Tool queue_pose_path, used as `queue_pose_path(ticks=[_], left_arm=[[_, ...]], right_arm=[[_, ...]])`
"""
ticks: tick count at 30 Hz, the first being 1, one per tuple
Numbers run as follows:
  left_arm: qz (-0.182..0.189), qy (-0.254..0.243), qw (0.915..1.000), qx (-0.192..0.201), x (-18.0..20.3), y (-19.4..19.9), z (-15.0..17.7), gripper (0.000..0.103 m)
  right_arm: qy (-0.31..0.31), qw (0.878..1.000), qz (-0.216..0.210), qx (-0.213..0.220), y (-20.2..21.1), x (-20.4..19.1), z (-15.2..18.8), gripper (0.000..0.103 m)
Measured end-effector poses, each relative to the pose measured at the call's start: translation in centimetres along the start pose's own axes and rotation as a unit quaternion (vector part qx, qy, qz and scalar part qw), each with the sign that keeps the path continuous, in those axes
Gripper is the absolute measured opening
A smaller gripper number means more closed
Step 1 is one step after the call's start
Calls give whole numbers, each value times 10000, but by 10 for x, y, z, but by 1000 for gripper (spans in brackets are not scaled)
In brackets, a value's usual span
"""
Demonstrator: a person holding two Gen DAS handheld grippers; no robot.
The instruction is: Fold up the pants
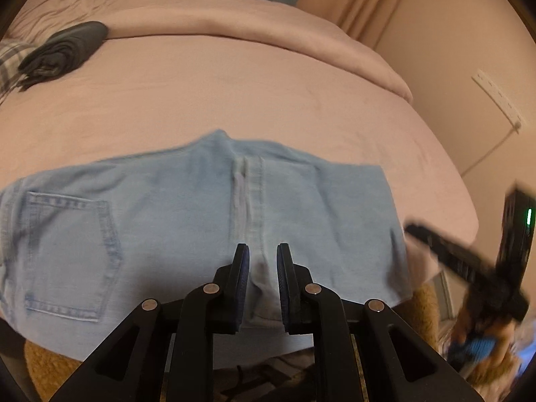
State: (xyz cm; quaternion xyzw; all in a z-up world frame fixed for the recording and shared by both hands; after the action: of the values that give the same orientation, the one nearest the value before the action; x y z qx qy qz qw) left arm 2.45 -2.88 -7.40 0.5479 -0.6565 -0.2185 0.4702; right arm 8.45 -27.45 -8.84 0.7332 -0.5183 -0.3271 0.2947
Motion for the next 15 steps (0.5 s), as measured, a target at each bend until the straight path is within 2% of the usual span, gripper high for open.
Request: queue_pose_path(ticks=[2,4,7,12,15], left_arm=[[-60,-12,9997,-223,1,-15,7,13],[-307,88,9988,-372,0,-31,13,13],[-336,117,9992,-190,-5,-30,18,13],[-473,66,9988,-85,-3,-26,28,13],[-505,61,9987,-44,-1,-29,30,13]], right_arm=[[71,10000,-1,38,-9,-4,-15,31],[96,10000,-5,2,-19,-6,-25,31],[171,9997,115,-156,-40,-6,-36,31],[212,9986,204,-442,-66,-2,-34,32],[264,9985,201,-435,-68,-1,-34,32]])
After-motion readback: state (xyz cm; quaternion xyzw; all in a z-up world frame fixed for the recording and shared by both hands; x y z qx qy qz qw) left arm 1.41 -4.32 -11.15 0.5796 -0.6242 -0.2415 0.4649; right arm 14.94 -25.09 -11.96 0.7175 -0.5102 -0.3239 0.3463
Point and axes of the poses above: each gripper's, at about its wrist camera, not at the fingertips, and y roughly against the way its jaws point, x to its right, z to its underside, the point moved 2 cm from there along -y, roughly the way its jaws point, and after that the axes turned 8 degrees about y, right-handed, at the moved point
